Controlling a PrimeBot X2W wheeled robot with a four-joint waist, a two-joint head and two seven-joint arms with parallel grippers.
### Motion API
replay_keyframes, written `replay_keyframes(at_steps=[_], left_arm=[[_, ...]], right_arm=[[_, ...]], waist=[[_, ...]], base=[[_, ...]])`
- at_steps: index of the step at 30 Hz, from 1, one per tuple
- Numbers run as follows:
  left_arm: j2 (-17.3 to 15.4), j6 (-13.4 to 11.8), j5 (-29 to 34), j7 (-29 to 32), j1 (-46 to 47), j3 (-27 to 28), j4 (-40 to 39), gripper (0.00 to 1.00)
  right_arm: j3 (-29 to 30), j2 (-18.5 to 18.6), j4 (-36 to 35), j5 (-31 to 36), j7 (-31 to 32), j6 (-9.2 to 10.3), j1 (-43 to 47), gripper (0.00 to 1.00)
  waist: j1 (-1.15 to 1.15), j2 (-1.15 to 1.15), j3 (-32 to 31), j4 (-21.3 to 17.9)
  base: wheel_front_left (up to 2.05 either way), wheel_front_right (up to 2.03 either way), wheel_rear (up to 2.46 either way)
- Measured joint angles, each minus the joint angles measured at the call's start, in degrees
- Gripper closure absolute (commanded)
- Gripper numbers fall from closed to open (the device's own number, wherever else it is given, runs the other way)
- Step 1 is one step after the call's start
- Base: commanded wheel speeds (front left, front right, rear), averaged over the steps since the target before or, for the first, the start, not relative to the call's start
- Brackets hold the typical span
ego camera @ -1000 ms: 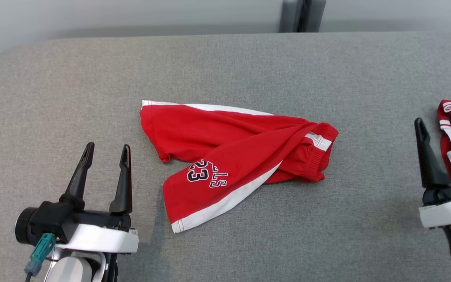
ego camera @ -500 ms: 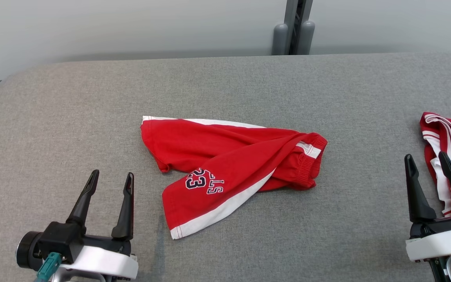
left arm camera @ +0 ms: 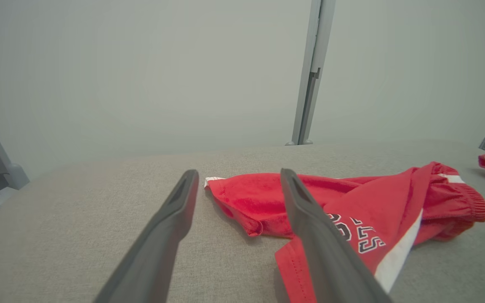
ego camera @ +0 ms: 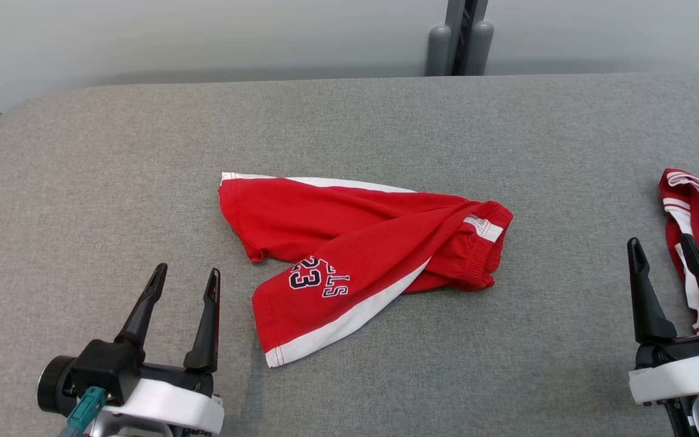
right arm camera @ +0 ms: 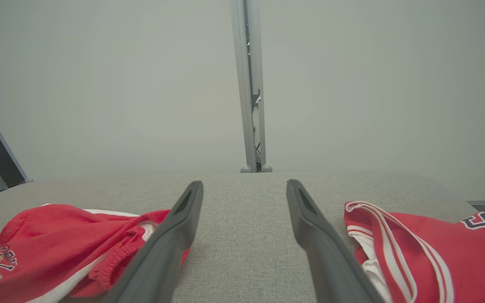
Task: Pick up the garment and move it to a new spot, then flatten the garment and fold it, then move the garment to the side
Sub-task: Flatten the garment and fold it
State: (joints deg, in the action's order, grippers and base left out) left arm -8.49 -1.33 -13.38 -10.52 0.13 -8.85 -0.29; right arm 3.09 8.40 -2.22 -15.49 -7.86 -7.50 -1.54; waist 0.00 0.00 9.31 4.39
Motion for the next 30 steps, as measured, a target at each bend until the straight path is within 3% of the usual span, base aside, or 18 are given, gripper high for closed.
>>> replay_keyframes(at_steps=[6,12,21,22,24,25,26,30], left_arm=[[0.2,1.9,-1.7,2.5,-0.2,-1.9,0.8,0.00],[1.0,5.2,-5.1,10.4,-3.5,-6.9,3.1,0.00],[1.3,6.1,-6.8,13.5,-2.8,-8.9,7.3,0.00],[1.3,6.2,-6.9,13.5,-2.5,-9.0,7.6,0.08],[1.2,6.3,-6.9,13.4,-2.0,-9.2,8.2,0.63],[1.2,6.3,-7.0,13.2,-1.9,-9.2,8.3,0.63],[1.1,6.4,-7.1,13.2,-1.8,-9.3,8.4,1.00],[0.3,6.7,-7.4,12.8,-1.2,-9.2,8.2,1.00]], right_arm=[[-0.1,0.0,0.0,0.0,0.3,0.00,0.0,0.00],[-0.5,-0.2,0.2,0.0,0.6,0.00,0.0,0.00],[-1.8,-0.4,0.7,-0.1,0.8,0.00,-0.7,0.00],[-1.9,-0.3,0.7,-0.1,0.8,0.00,-0.8,0.00],[-2.2,-0.2,0.9,-0.3,0.9,0.00,-0.9,0.00],[-2.3,-0.1,1.1,-0.6,0.8,0.00,-0.9,0.00],[-2.3,0.0,1.2,-0.7,0.9,0.00,-0.9,0.00],[-3.1,0.7,1.7,-1.3,1.3,0.00,-1.2,0.00]], waist=[[0.00,0.00,0.4,0.2],[0.00,0.00,1.6,0.3],[0.00,0.00,3.9,0.3],[0.00,0.00,4.0,0.2],[0.00,0.00,4.3,0.0],[0.00,0.00,4.4,-0.1],[0.00,0.00,4.5,-0.2],[0.00,0.00,4.7,-0.3]], base=[[0.00,0.00,0.00],[0.00,0.00,0.00],[0.00,0.00,0.00],[0.00,0.00,0.00],[0.00,0.00,0.00],[0.00,0.00,0.00],[0.00,0.00,0.00],[0.00,0.00,0.00]])
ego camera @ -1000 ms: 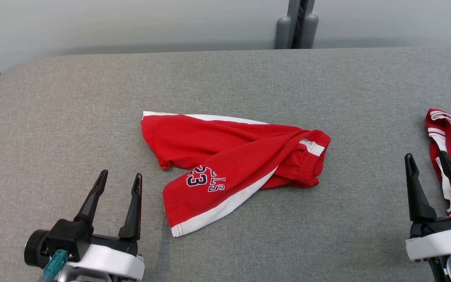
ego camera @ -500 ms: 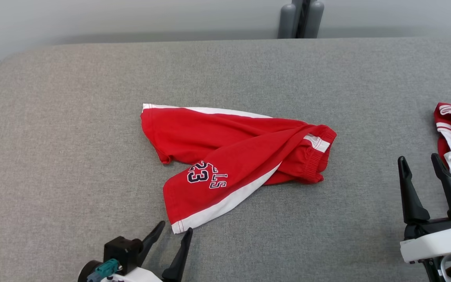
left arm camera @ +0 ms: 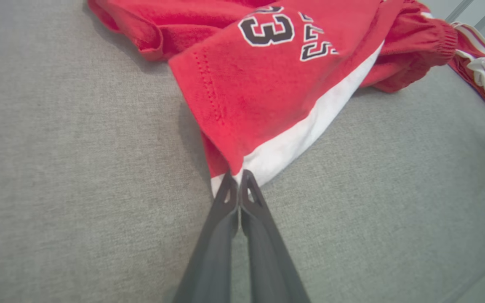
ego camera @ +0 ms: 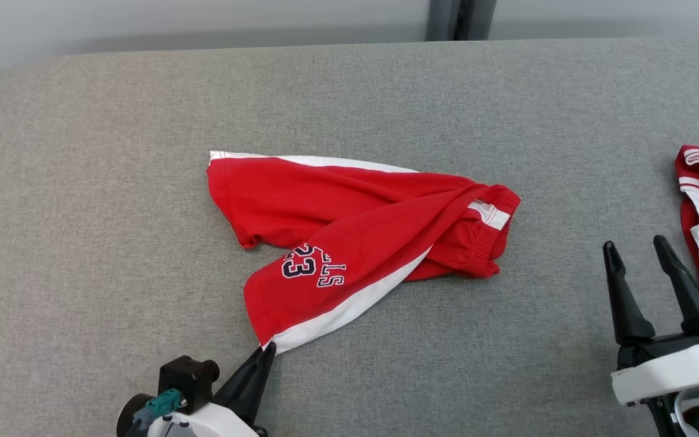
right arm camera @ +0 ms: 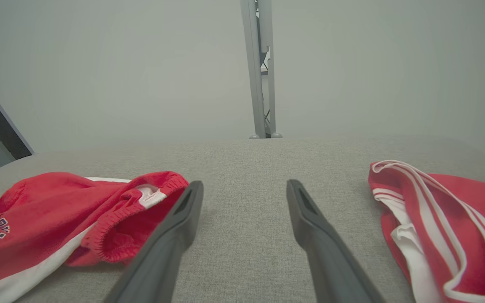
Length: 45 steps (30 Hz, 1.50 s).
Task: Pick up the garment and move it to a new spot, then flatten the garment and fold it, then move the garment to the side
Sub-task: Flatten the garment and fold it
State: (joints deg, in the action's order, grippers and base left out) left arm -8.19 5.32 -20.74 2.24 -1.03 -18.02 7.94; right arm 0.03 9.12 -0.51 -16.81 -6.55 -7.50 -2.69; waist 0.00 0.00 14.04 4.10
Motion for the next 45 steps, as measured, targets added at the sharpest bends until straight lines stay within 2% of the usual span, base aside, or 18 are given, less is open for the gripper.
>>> replay_keyframes(at_steps=[6,13,24,25,26,27,35,45], left_arm=[[-0.7,-0.2,-0.1,-0.3,0.3,0.3,-1.3,1.00],[-0.9,-0.3,0.1,-0.2,1.3,-0.4,-2.3,1.00],[-0.2,-0.3,0.5,-1.1,2.7,-2.0,-1.8,1.00],[-0.1,-0.3,0.6,-1.3,2.7,-2.1,-1.8,1.00],[-0.1,-0.3,0.6,-1.6,2.8,-2.2,-1.7,1.00],[-0.1,-0.3,0.7,-1.9,2.9,-2.2,-1.7,1.00],[0.1,-0.7,0.7,-6.7,4.9,-0.9,-4.0,1.00],[-1.5,-3.1,2.9,-12.5,11.5,3.5,-15.5,1.00]], right_arm=[[-4.9,1.8,1.0,-3.0,2.9,0.00,-0.8,0.00],[-12.0,5.4,3.7,-8.1,5.9,0.00,-5.8,0.00],[-18.4,6.7,11.0,-15.2,6.6,0.00,-13.1,0.00],[-19.0,7.0,11.6,-15.7,6.5,0.00,-13.9,0.36],[-19.3,7.1,12.1,-16.1,6.3,0.00,-14.6,0.65],[-19.5,7.2,12.4,-16.4,5.8,0.00,-15.2,1.00],[-20.3,9.5,10.2,-16.3,3.3,0.00,-16.7,1.00],[-17.0,14.0,-4.2,-14.2,1.9,0.00,-16.9,1.00]], waist=[[0.00,0.00,0.1,0.4],[0.00,0.00,0.7,1.7],[0.00,0.00,2.1,4.2],[0.00,0.00,2.3,4.3],[0.00,0.00,2.4,4.4],[0.00,0.00,2.5,4.6],[0.00,0.00,3.1,4.4],[0.00,0.00,2.1,2.4]], base=[[0.00,0.00,0.00],[0.00,0.00,0.00],[0.00,0.00,0.00],[0.00,0.00,0.00],[0.00,0.00,0.00],[0.00,0.00,0.00],[0.00,0.00,0.00],[0.00,0.00,0.00]])
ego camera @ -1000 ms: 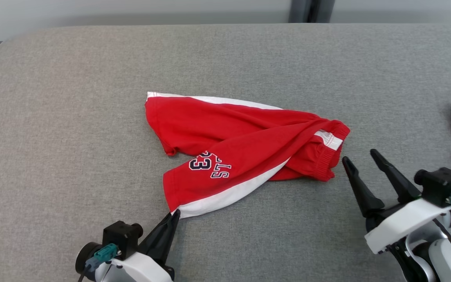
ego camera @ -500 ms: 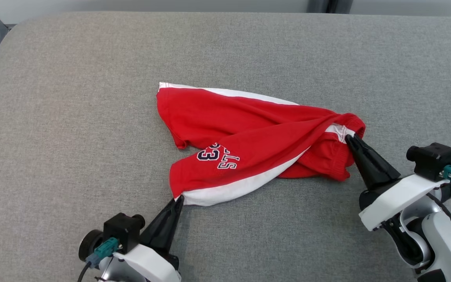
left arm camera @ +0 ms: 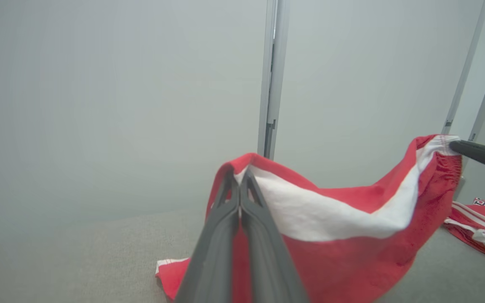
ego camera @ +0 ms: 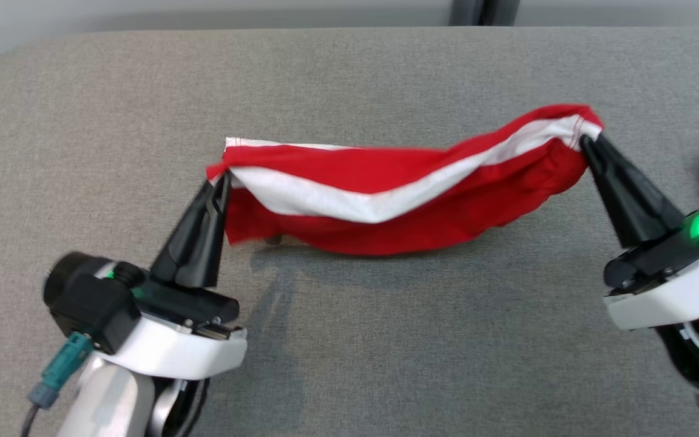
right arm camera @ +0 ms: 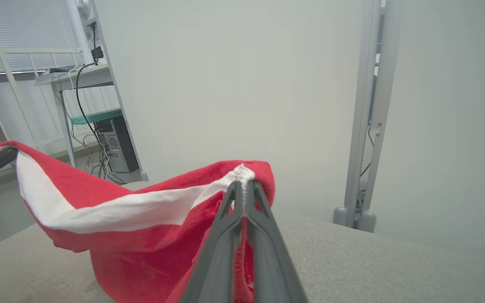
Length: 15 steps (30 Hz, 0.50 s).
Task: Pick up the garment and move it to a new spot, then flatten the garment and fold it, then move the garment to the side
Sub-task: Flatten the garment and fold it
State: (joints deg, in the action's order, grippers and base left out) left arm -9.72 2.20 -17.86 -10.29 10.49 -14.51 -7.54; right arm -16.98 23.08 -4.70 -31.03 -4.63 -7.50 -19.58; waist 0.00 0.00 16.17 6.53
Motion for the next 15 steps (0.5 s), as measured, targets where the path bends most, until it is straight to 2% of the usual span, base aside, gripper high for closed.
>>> replay_keyframes(at_steps=[10,15], left_arm=[[-3.0,-2.1,2.2,0.3,6.4,4.1,-11.8,1.00],[-4.3,-2.7,2.2,1.9,7.4,5.7,-15.6,1.00]], right_arm=[[6.8,3.4,-16.7,1.7,0.4,0.00,0.8,1.00],[9.2,3.7,-21.3,1.8,1.7,0.00,2.9,1.00]], waist=[[0.00,0.00,-1.5,-1.9],[0.00,0.00,-2.0,-2.9]], base=[[0.00,0.00,0.00],[0.00,0.00,0.00]])
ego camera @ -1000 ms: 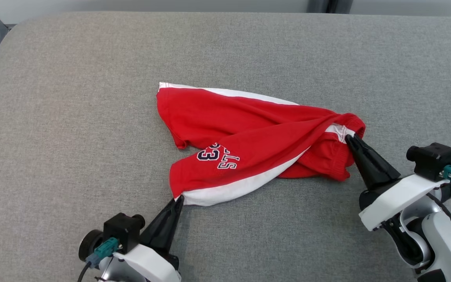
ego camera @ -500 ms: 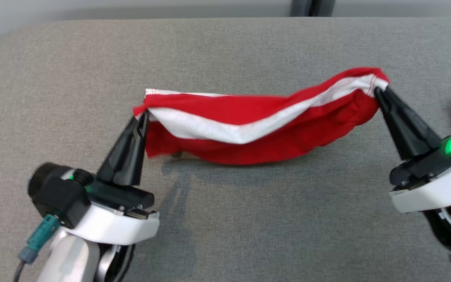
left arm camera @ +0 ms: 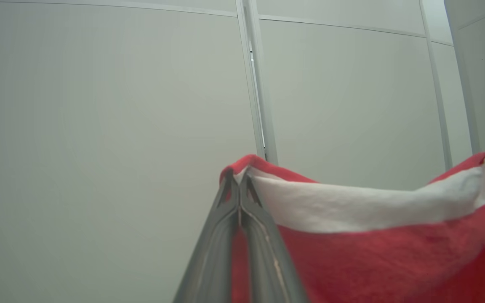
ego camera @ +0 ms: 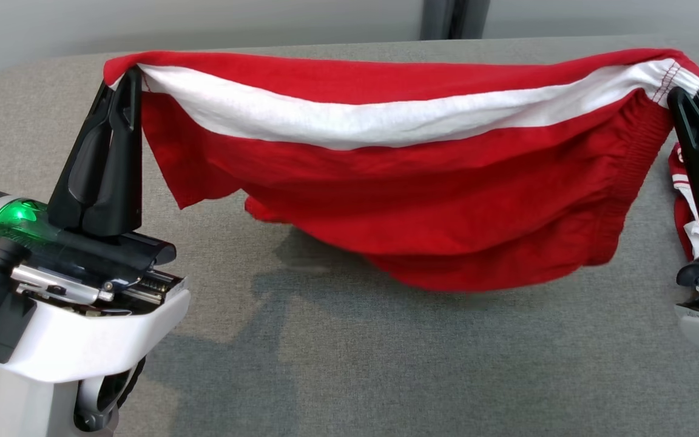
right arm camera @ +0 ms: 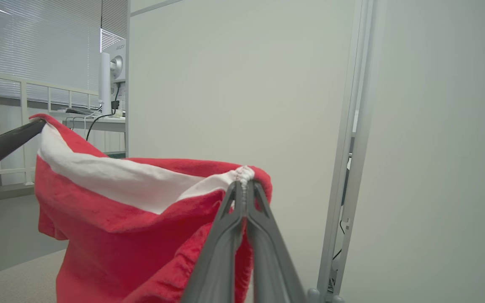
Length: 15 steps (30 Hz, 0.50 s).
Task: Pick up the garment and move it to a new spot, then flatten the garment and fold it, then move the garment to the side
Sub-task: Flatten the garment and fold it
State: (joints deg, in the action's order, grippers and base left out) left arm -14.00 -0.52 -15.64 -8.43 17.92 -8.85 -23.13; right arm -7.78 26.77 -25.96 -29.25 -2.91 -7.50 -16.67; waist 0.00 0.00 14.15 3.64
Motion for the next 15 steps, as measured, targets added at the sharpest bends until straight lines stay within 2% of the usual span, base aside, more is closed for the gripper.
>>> replay_keyframes(at_steps=[7,15], left_arm=[[-0.4,0.0,0.0,1.2,1.5,-0.1,-1.1,1.00],[0.1,1.3,-1.2,0.7,11.5,-0.5,3.1,1.00]], right_arm=[[1.0,-0.5,-0.9,-0.7,1.0,0.00,1.0,1.00],[0.9,-1.0,6.0,-3.1,0.9,0.00,-8.2,1.00]], waist=[[0.00,0.00,0.3,-0.5],[0.00,0.00,4.0,-0.3]], base=[[0.00,0.00,0.00],[0.00,0.00,0.00]])
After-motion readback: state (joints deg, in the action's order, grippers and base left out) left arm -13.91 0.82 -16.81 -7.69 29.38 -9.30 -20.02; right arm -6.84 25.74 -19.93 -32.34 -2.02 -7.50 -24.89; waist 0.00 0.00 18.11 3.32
